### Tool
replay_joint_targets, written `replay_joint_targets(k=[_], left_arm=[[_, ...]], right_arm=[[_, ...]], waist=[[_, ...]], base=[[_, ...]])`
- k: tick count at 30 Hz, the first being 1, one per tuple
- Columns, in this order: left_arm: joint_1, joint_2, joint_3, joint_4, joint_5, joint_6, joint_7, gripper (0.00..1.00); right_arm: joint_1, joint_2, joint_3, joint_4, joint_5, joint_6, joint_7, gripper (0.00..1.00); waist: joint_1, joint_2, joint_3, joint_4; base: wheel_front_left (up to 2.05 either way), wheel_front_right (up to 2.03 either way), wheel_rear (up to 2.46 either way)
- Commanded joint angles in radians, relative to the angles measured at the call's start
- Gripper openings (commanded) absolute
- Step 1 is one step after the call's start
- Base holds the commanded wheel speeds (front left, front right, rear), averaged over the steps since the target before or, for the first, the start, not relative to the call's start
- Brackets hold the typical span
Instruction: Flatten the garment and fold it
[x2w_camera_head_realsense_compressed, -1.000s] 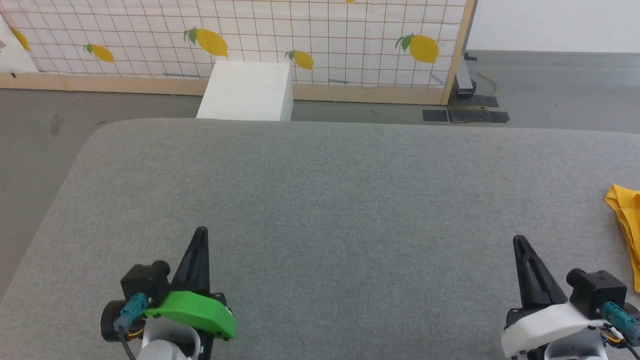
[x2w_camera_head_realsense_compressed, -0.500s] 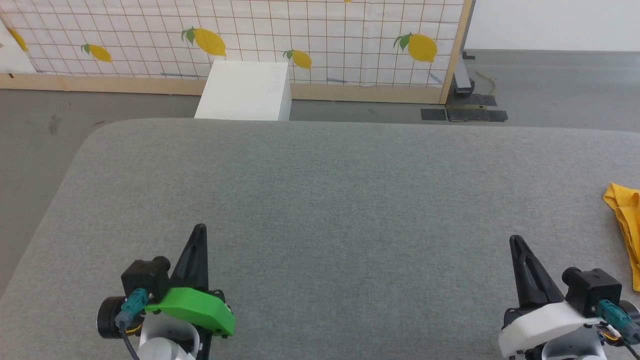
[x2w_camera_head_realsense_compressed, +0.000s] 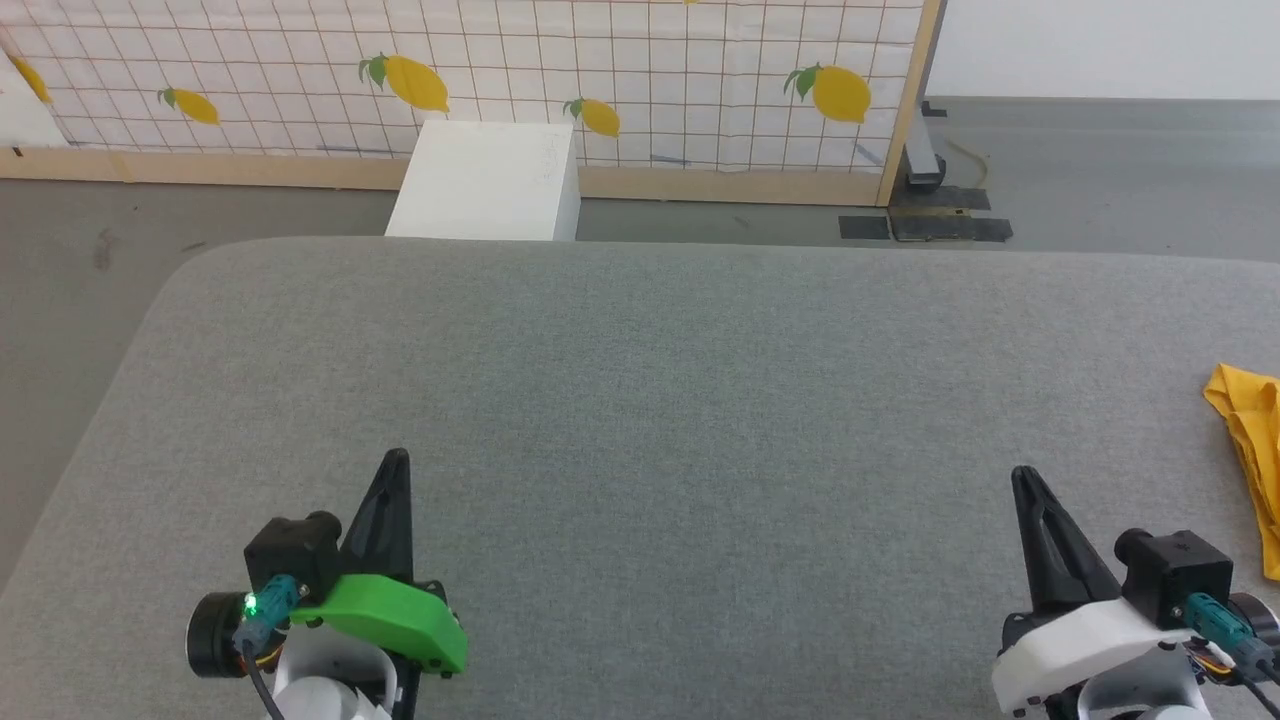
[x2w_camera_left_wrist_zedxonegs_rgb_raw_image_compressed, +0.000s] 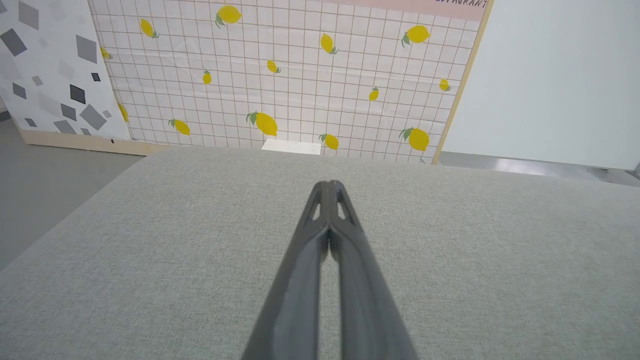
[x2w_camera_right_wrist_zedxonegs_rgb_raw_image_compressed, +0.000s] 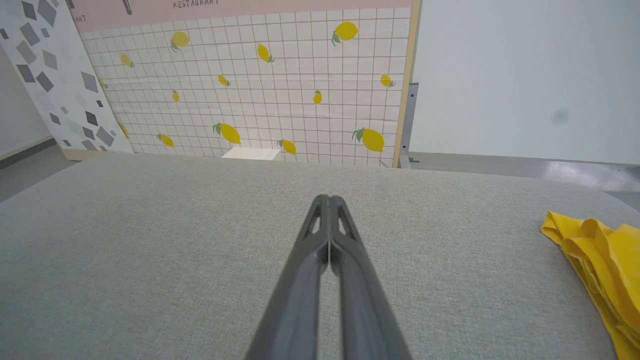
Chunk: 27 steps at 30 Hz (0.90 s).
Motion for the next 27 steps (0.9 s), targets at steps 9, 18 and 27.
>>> replay_joint_targets(k=[9, 18, 27], left_arm=[[0.022, -0.004, 0.006, -0.024, 0.026, 0.015, 0.023, 0.0], [0.027, -0.005, 0.009, -0.042, 0.046, 0.022, 0.041, 0.0], [0.033, -0.005, 0.012, -0.06, 0.065, 0.029, 0.059, 0.0]], right_arm=[[-0.021, 0.001, 0.007, -0.01, -0.018, -0.001, 0.013, 0.0], [-0.025, 0.001, 0.012, -0.013, -0.027, -0.001, 0.022, 0.0], [-0.03, 0.001, 0.017, -0.017, -0.037, -0.001, 0.031, 0.0]], waist=[[0.0, 0.0, 0.001, -0.003], [0.0, 0.0, 0.002, -0.005], [0.0, 0.0, 0.003, -0.008]], base=[[0.0, 0.0, 0.0], [0.0, 0.0, 0.0], [0.0, 0.0, 0.0]])
